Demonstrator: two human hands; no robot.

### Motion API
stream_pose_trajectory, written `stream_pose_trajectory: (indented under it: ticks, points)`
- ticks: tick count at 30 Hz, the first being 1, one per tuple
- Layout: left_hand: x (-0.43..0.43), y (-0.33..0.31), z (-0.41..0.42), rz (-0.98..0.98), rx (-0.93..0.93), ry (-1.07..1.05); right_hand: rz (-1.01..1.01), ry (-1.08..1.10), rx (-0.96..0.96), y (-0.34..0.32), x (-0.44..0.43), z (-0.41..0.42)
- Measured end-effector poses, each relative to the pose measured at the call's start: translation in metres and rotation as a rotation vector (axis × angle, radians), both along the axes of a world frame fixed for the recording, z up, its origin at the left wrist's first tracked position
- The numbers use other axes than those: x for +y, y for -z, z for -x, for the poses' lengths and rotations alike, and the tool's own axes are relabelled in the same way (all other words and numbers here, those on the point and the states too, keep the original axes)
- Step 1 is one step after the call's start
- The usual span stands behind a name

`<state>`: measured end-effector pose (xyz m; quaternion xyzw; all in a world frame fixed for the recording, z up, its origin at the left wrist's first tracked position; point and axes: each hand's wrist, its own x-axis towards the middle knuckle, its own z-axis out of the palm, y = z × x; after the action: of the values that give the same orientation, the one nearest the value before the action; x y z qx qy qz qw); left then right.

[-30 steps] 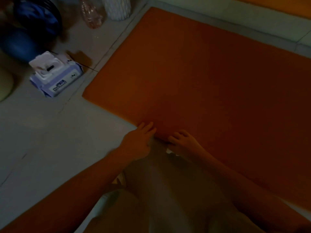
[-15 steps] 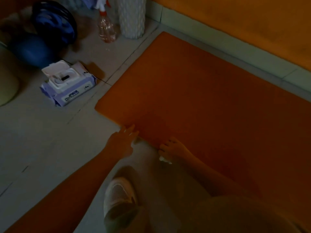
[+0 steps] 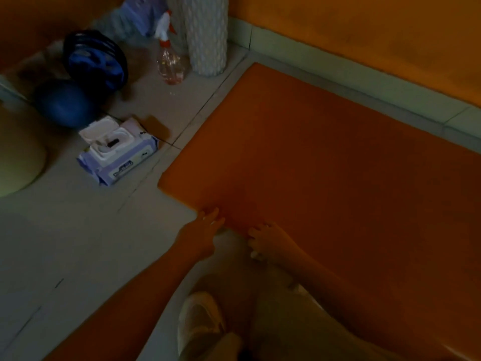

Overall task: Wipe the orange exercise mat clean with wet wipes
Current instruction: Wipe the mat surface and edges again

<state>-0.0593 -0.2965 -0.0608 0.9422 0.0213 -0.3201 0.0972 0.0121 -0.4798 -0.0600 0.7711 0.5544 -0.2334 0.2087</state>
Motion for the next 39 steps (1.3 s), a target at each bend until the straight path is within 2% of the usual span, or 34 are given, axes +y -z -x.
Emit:
stream_pose_trajectory:
  ticks: [5, 9, 12, 16, 19, 22, 26, 34, 36, 39]
  points:
    - [-0.001, 0.002, -0.001, -0.011, 0.003, 0.016, -0.122, 0.075, -0.003, 0.007, -0.005, 0.006]
    - [0.001, 0.001, -0.003, -0.014, 0.054, 0.031, -0.136, 0.092, 0.016, 0.009, -0.007, 0.009]
    - [0.006, 0.0, -0.006, -0.041, 0.078, 0.074, -0.243, 0.091, -0.002, 0.011, -0.011, 0.008]
    - [0.034, -0.001, -0.006, -0.089, 0.098, 0.152, -0.341, 0.069, -0.016, 0.022, -0.008, 0.006]
    - [0.075, -0.01, -0.007, -0.163, 0.065, 0.177, -0.321, 0.056, -0.046, 0.032, 0.004, 0.007]
    - [0.12, -0.012, -0.01, -0.19, -0.009, 0.103, -0.42, 0.033, -0.052, 0.033, 0.027, 0.003]
    - [0.142, 0.004, -0.002, -0.105, -0.052, -0.068, -0.479, -0.015, -0.06, 0.03, 0.056, -0.003]
    - [0.156, 0.02, 0.001, 0.041, -0.121, -0.102, -0.55, -0.068, -0.13, 0.036, 0.095, -0.013]
    - [0.161, 0.022, 0.003, 0.049, -0.194, -0.091, -0.556, -0.067, -0.137, 0.04, 0.109, -0.014]
    - [0.172, 0.027, 0.008, 0.047, -0.265, -0.205, -0.599, -0.091, -0.155, 0.042, 0.13, -0.018]
